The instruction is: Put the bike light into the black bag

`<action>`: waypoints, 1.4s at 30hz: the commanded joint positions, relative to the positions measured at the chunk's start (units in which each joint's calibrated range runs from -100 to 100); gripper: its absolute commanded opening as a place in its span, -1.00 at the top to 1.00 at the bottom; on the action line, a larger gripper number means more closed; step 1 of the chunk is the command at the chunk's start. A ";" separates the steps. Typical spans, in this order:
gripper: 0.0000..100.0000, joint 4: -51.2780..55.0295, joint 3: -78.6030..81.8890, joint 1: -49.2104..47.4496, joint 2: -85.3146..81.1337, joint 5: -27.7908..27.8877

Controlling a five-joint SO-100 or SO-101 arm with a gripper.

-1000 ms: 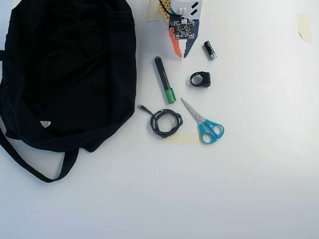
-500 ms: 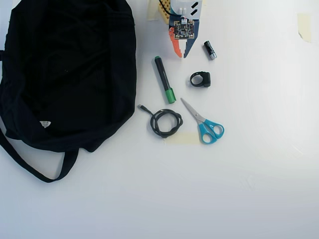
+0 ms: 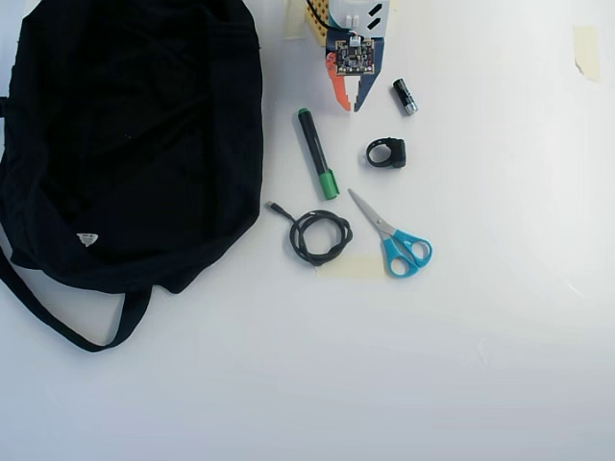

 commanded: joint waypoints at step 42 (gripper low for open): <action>0.95 -59.61 -60.37 0.32 65.23 0.21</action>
